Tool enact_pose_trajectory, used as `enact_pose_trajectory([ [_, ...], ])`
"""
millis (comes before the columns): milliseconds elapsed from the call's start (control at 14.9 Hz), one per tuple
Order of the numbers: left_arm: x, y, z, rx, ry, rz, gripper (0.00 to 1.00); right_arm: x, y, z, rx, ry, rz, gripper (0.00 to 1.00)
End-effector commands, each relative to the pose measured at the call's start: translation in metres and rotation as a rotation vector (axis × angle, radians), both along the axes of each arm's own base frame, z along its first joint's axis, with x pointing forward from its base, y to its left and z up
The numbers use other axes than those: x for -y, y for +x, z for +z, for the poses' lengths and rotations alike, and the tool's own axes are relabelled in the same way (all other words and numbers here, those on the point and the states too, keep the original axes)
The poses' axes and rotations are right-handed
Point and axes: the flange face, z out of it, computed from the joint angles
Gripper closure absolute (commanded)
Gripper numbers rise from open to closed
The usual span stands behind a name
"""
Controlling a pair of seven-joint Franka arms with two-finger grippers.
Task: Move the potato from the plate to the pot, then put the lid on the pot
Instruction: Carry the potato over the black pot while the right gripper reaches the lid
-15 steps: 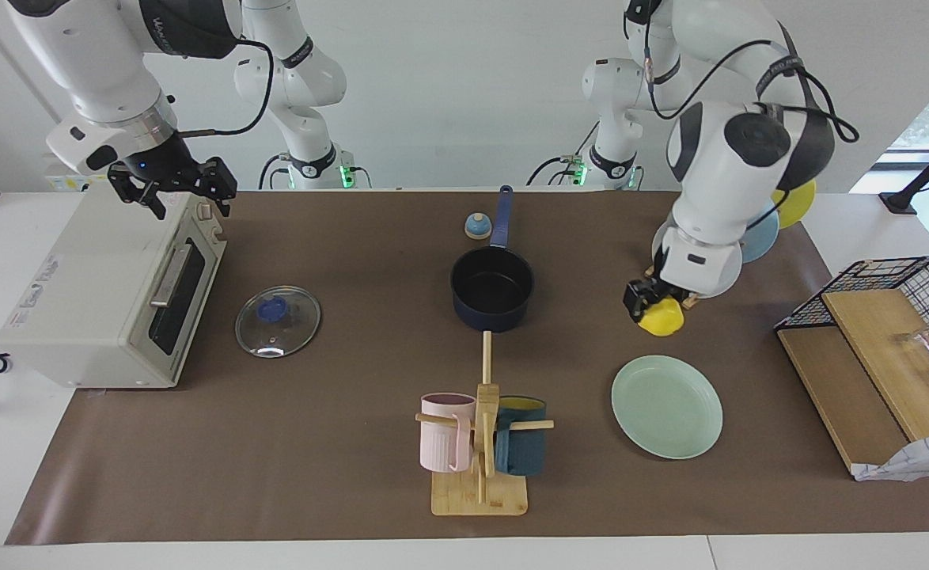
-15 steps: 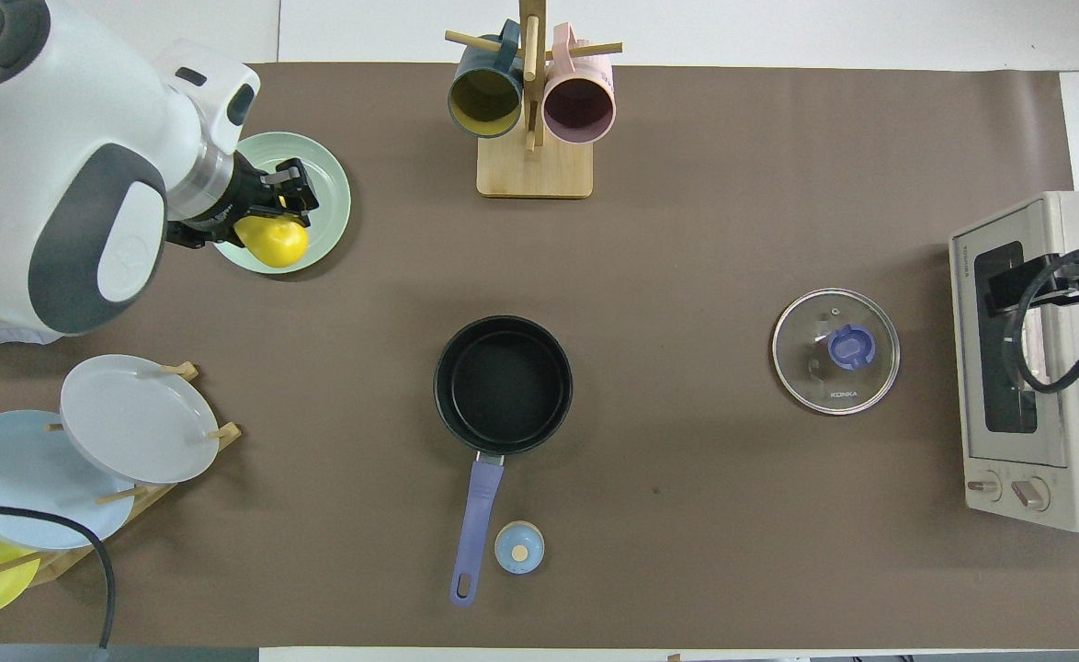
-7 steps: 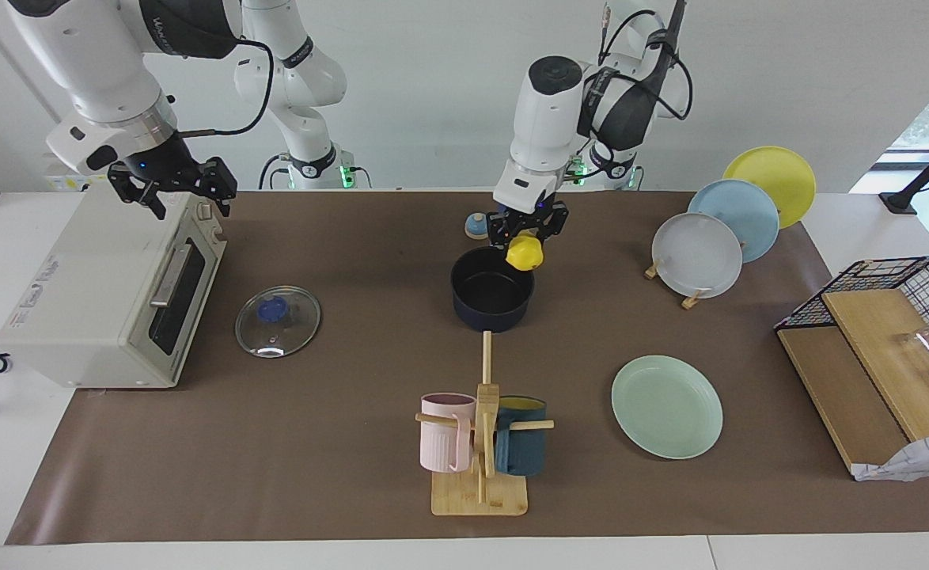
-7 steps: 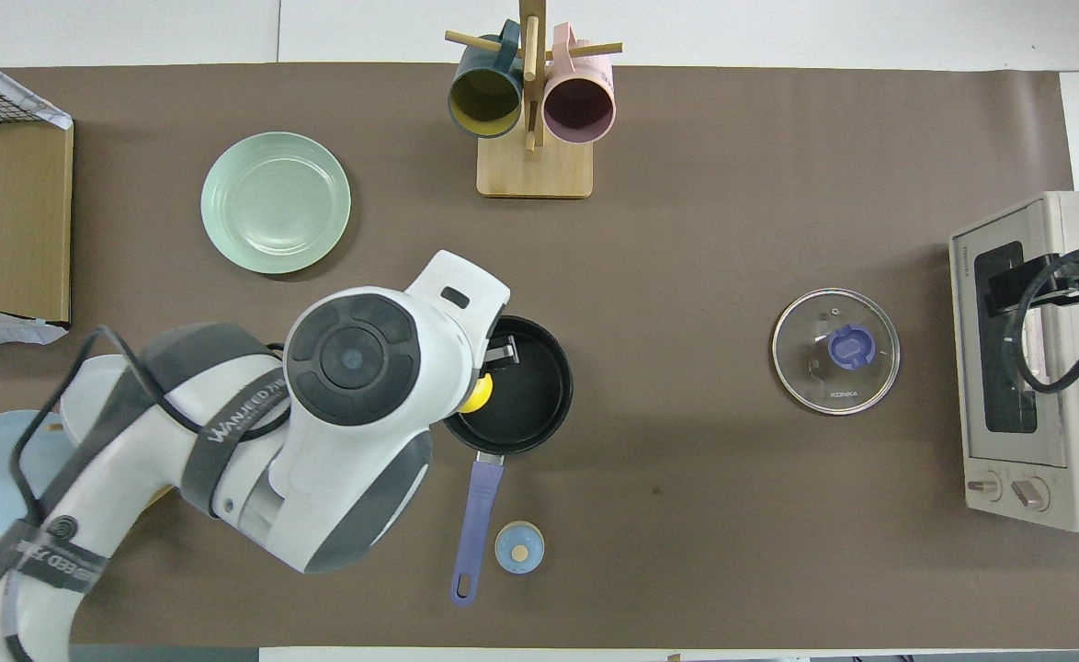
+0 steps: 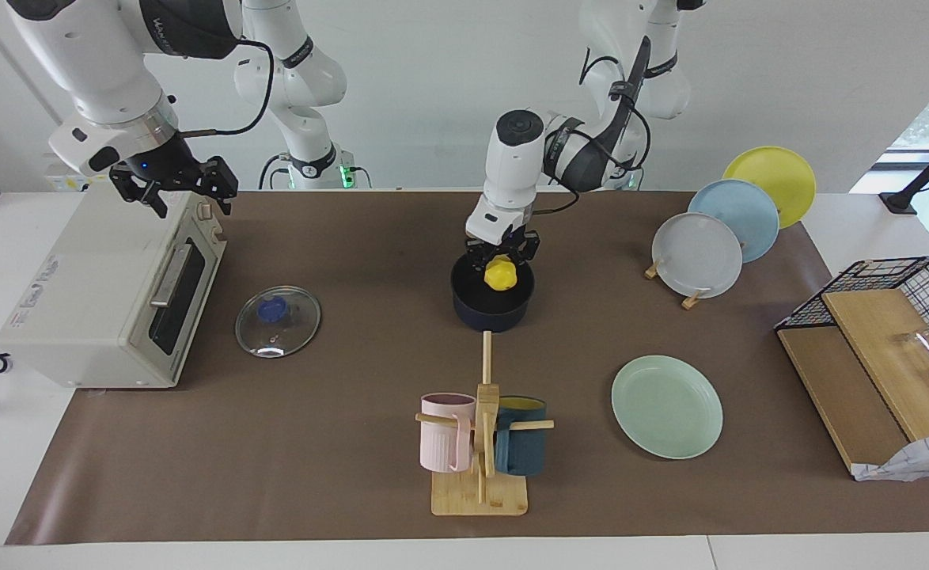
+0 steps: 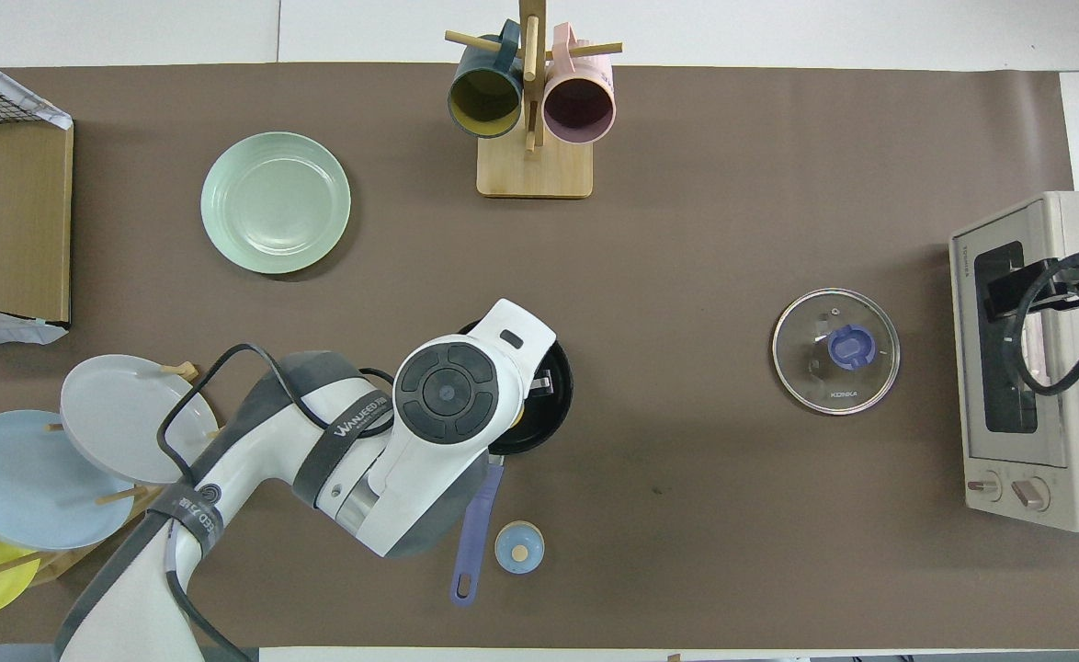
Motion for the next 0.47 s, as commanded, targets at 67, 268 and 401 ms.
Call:
enact_pose_trajectory([
  [67,0.005,-0.007,-0.015,0.000,0.007,-0.051,1.00,-0.008,0.009,-0.017,0.050,0.047,0.025,0.00],
  [268,0.004,-0.007,-0.024,0.009,0.007,-0.112,1.00,-0.016,0.027,-0.048,0.059,0.050,0.040,0.00],
  [401,0.005,-0.007,-0.035,-0.001,0.017,-0.118,1.00,-0.018,0.042,-0.075,0.062,0.052,0.043,0.00],
])
